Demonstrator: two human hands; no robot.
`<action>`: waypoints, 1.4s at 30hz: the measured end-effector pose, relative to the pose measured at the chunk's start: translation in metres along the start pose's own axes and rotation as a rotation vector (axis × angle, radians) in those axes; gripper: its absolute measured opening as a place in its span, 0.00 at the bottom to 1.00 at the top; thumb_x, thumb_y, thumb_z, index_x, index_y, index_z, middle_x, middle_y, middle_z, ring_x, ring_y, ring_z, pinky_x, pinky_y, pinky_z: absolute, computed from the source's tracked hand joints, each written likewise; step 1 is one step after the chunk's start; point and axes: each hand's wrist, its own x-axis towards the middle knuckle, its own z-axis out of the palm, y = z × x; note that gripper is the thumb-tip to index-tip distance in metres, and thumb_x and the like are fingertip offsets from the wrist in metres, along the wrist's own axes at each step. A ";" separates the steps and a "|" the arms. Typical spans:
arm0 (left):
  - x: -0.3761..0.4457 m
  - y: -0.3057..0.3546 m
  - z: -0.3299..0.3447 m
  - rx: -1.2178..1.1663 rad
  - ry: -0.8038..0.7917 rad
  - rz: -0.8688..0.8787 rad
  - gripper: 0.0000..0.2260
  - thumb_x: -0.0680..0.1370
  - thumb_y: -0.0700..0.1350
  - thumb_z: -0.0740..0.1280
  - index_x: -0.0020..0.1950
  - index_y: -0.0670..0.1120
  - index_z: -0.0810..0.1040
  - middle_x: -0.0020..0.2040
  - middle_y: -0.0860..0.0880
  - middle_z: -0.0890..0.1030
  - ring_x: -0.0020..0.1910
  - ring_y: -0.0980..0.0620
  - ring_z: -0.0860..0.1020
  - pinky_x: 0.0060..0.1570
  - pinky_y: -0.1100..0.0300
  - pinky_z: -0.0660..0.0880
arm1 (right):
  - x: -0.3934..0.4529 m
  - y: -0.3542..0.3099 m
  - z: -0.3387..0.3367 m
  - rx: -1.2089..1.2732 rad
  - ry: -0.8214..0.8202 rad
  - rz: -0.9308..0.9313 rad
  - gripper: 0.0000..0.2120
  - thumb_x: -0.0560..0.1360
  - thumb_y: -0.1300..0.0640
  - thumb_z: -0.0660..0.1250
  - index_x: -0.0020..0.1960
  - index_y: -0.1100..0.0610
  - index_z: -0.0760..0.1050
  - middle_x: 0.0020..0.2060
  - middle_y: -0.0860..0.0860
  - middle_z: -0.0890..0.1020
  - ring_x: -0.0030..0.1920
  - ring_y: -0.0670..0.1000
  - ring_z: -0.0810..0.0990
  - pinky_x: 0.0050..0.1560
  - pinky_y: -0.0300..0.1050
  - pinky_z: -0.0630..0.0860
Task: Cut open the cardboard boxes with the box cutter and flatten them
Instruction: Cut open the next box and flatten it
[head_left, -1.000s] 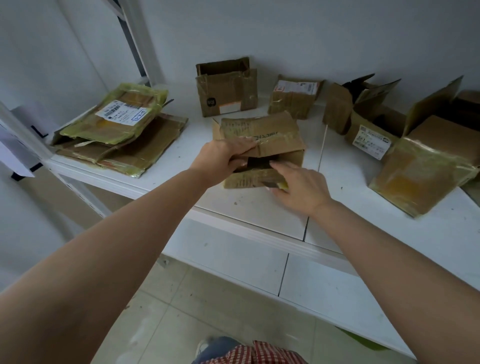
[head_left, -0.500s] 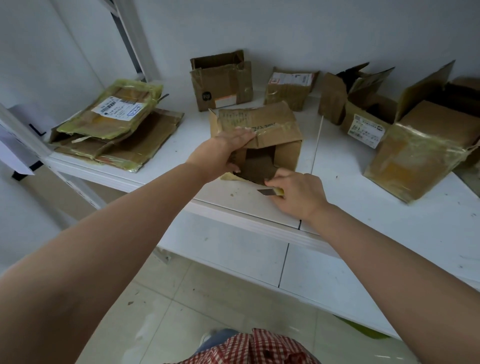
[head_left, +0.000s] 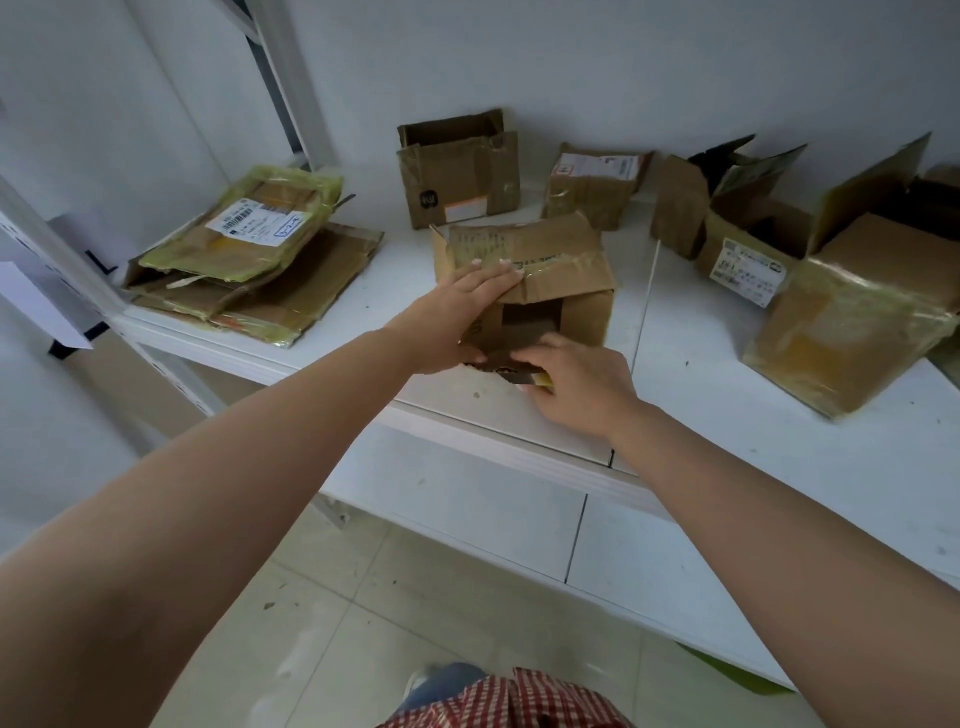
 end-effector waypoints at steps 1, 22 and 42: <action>0.000 -0.003 -0.002 -0.001 -0.001 0.005 0.43 0.72 0.39 0.74 0.78 0.53 0.50 0.79 0.51 0.51 0.77 0.46 0.49 0.74 0.44 0.56 | 0.002 -0.001 0.000 0.016 -0.011 -0.010 0.17 0.77 0.49 0.61 0.66 0.40 0.72 0.59 0.43 0.74 0.55 0.52 0.77 0.49 0.46 0.73; -0.003 0.013 0.032 -0.064 0.373 -0.178 0.29 0.74 0.51 0.71 0.73 0.54 0.63 0.76 0.41 0.55 0.76 0.37 0.51 0.68 0.39 0.65 | -0.018 0.019 0.002 0.326 0.568 0.490 0.15 0.74 0.48 0.68 0.54 0.53 0.68 0.51 0.50 0.76 0.42 0.53 0.78 0.38 0.43 0.69; 0.014 0.027 0.049 -0.129 0.544 -0.366 0.24 0.73 0.46 0.70 0.68 0.50 0.68 0.66 0.43 0.68 0.74 0.41 0.58 0.53 0.50 0.77 | 0.038 0.000 0.004 0.286 0.525 0.780 0.31 0.71 0.44 0.69 0.64 0.60 0.60 0.60 0.55 0.67 0.43 0.60 0.78 0.36 0.47 0.66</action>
